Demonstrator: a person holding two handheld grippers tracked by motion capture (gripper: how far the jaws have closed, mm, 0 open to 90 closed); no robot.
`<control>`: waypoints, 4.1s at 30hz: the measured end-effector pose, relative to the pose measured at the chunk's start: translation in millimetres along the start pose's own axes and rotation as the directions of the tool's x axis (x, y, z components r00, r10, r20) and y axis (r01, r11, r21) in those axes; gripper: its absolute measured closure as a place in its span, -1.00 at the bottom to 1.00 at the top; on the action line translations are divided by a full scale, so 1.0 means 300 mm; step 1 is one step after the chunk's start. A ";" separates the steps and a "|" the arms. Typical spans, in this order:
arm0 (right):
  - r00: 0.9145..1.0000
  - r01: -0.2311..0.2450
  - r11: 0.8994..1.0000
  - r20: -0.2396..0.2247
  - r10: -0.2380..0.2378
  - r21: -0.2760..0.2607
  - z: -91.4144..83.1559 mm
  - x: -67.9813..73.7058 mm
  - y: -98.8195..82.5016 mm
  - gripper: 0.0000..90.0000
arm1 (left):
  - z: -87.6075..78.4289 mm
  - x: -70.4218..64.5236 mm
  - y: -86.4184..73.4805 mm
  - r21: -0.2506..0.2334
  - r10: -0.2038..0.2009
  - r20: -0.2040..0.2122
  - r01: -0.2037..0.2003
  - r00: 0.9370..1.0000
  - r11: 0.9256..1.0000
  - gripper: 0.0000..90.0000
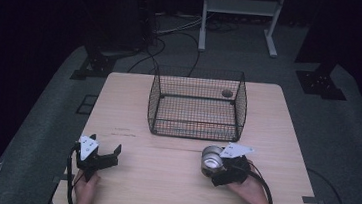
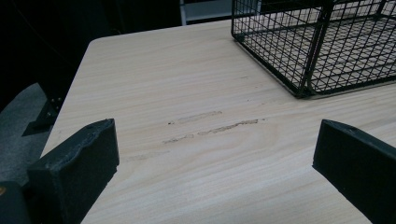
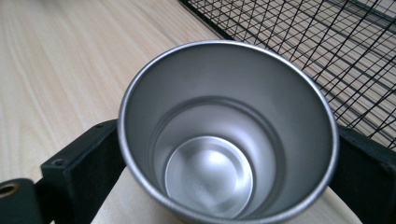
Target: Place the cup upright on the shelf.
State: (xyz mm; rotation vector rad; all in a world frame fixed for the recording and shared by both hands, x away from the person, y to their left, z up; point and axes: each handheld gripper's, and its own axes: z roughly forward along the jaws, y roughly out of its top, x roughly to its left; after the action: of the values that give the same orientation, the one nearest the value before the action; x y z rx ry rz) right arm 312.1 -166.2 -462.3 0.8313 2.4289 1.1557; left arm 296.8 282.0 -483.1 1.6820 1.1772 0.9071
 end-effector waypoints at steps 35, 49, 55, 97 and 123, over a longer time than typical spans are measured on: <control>1.000 -0.011 1.000 -0.009 0.011 -0.029 -0.016 -0.003 0.005 -0.61 | -0.001 0.001 0.000 -0.003 0.001 0.001 -0.001 1.000 1.000 -1.00; 0.999 -0.037 0.998 -0.031 0.036 -0.042 -0.054 -0.015 0.008 -0.60 | -0.001 0.000 0.000 -0.001 0.001 0.001 -0.001 1.000 1.000 -1.00; 0.999 -0.018 0.998 -0.035 0.016 -0.058 -0.086 -0.012 0.035 -0.60 | -0.001 -0.001 -0.001 -0.001 0.003 0.002 -0.003 1.000 1.000 -1.00; 0.991 0.001 0.992 -0.132 -0.017 -0.123 -0.186 -0.053 0.212 -0.60 | -0.002 -0.002 -0.001 -0.001 0.003 0.001 -0.003 1.000 1.000 -1.00; 0.987 0.018 0.989 -0.155 -0.041 -0.149 -0.205 -0.105 0.379 -0.60 | -0.002 0.000 -0.001 -0.002 0.002 0.000 -0.002 1.000 1.000 -1.00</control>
State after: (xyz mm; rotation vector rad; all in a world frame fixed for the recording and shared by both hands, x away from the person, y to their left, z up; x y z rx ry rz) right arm 346.4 -165.4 -333.8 0.6801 2.4327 1.4188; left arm 296.1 282.3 -483.2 1.6818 1.1752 0.9091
